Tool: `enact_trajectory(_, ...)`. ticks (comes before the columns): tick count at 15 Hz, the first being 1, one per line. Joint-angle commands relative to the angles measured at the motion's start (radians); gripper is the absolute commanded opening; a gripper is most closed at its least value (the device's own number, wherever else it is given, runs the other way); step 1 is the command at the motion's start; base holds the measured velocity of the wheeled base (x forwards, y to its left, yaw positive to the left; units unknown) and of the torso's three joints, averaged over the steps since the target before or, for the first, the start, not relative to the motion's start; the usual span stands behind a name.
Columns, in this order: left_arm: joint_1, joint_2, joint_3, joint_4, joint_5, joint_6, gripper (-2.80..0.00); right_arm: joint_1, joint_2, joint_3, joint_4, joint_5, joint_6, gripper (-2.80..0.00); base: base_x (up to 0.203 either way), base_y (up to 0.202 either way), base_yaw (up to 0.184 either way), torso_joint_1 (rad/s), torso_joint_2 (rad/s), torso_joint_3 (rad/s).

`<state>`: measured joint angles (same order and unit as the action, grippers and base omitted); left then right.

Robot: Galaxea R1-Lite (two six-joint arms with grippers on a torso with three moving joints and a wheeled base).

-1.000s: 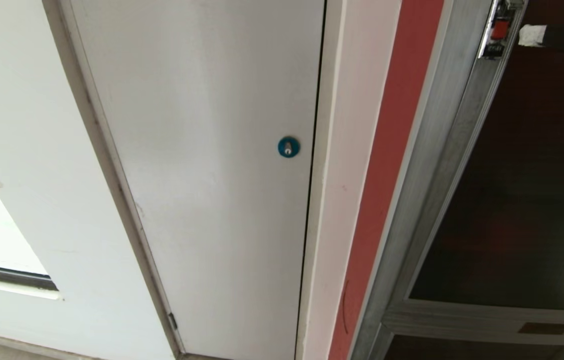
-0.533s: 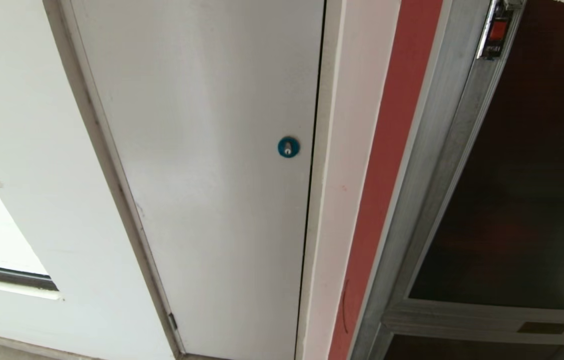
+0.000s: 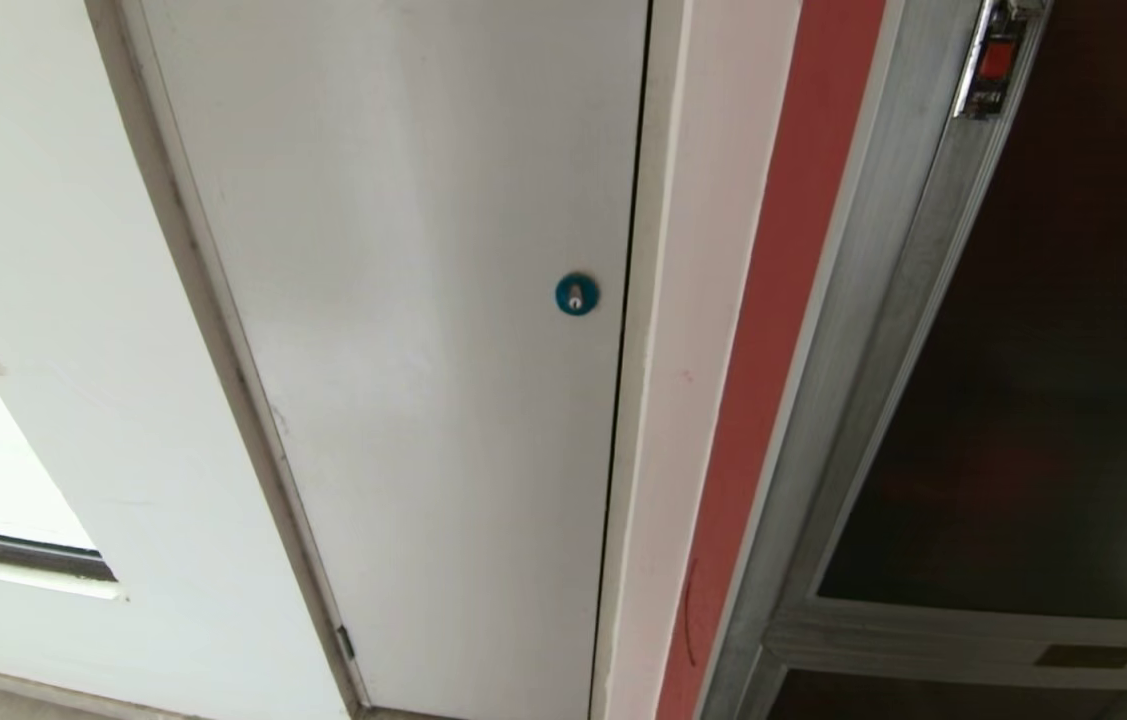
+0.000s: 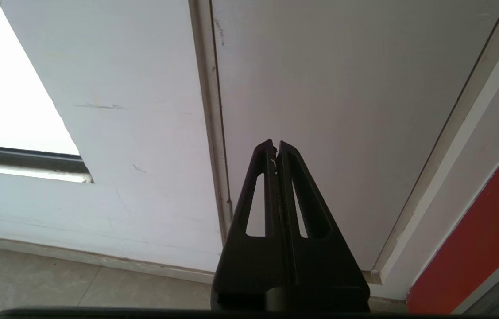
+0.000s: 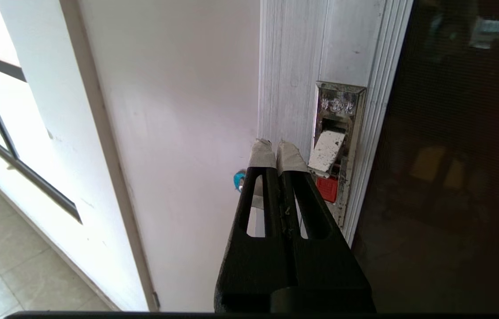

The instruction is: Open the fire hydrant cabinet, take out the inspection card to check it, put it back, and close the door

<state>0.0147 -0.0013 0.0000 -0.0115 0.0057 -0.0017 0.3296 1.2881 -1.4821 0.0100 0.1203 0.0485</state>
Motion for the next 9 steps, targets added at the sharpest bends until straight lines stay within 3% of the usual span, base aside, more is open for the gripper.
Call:
enact_trajectory(1,0.0,0.0,0.006,-0.001,0.0,0.0,-2.8,0.002,0.039,-0.017,-0.001,-0.002,-0.001,-2.8,0.0,0.0,0.0,0.0,0.0,0.0)
enact_trajectory(9,0.0,0.0,0.006,-0.001,0.0,0.0,-2.8,-0.001,0.065,-0.022,-0.004,-0.06,0.001,-2.8,0.0,0.0,0.0,0.0,0.0,0.0)
